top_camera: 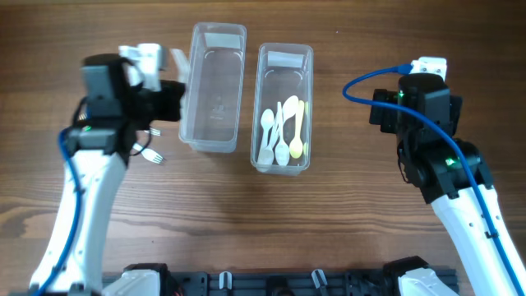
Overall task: Pack container
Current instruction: 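Carry the white fork into the left container and release it, then move the left gripper to the cream fork and grasp it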
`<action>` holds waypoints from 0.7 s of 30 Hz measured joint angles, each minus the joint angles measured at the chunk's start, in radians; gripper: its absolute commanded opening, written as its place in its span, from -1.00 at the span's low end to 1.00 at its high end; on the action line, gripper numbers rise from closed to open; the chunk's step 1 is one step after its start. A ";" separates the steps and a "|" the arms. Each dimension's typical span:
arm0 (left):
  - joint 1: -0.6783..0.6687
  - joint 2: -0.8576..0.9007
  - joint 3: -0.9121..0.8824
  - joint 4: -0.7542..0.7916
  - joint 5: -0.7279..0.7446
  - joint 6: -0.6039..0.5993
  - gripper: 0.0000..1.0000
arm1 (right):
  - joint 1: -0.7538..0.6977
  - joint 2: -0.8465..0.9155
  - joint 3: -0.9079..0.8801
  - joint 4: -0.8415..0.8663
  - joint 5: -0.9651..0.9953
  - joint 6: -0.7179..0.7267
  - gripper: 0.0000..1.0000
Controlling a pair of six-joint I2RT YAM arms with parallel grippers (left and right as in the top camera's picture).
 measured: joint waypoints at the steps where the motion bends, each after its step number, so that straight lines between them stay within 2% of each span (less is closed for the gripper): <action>1: -0.024 0.027 0.000 0.008 -0.003 0.002 -0.75 | 0.000 0.000 0.000 0.000 0.000 0.000 1.00; 2: -0.038 0.048 0.000 0.017 -0.006 0.005 -0.66 | 0.000 0.000 0.000 0.000 0.000 0.000 0.99; 3: -0.056 0.076 0.000 0.029 -0.007 0.008 -0.16 | 0.000 0.000 0.000 0.000 0.000 0.000 0.99; 4: -0.070 0.101 0.000 0.038 -0.008 0.009 0.13 | 0.000 0.000 0.000 0.001 0.000 0.000 1.00; 5: -0.082 0.123 0.000 0.045 -0.007 0.013 0.67 | 0.000 0.000 0.000 0.000 0.000 0.000 0.99; 6: -0.089 0.138 0.000 0.052 -0.007 0.018 1.00 | 0.000 0.000 0.000 0.000 0.000 0.000 0.99; 12: -0.060 0.143 0.000 0.073 -0.010 0.016 0.99 | 0.000 0.000 0.000 0.000 0.000 0.000 0.99; 16: 0.073 0.067 0.000 0.001 -0.092 -0.029 0.99 | 0.000 0.000 0.000 0.000 0.000 0.000 0.99; 21: 0.282 0.031 0.001 -0.145 -0.311 -0.119 1.00 | 0.000 0.000 0.000 0.001 0.000 0.000 0.99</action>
